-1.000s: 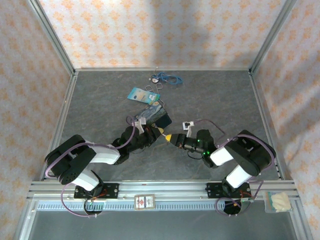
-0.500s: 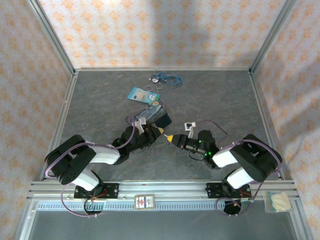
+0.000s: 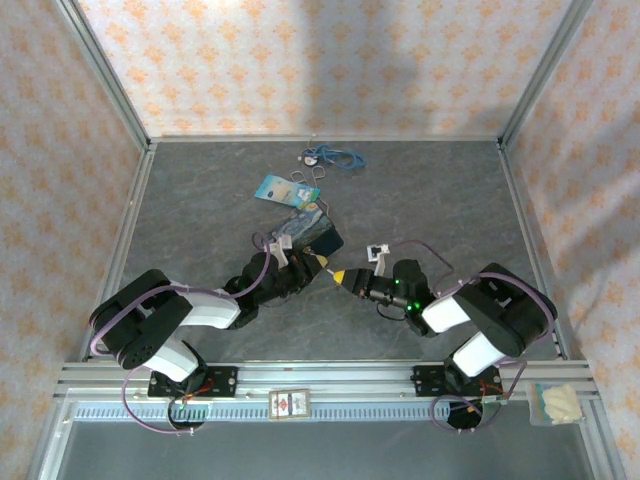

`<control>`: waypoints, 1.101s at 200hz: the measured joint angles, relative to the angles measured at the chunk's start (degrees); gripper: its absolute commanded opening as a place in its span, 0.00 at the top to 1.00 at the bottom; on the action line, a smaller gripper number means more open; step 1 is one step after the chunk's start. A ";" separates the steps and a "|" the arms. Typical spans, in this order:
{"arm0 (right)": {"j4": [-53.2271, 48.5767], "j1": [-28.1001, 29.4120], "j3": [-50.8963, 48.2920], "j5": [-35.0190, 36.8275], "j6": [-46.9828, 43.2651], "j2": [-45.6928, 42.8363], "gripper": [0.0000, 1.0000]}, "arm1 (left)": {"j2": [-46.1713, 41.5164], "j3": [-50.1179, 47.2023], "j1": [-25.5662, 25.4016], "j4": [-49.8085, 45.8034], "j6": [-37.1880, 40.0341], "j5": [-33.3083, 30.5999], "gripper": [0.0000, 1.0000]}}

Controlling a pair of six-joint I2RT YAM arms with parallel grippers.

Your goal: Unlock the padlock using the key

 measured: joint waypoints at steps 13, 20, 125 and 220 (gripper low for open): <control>0.42 0.00 0.11 -0.22 0.02 0.00 1.00 | 0.00 0.00 0.00 0.00 0.00 0.00 1.00; 0.61 0.00 0.15 -0.28 0.00 0.00 1.00 | 0.00 0.00 0.00 0.00 0.00 0.00 1.00; 5.40 0.00 1.09 -1.60 2.14 3.89 1.00 | 0.00 0.00 0.02 0.52 -0.24 -0.04 1.00; 7.69 -3.26 4.02 -8.09 4.11 6.03 1.00 | 0.00 -0.96 0.94 5.77 -0.76 0.11 1.00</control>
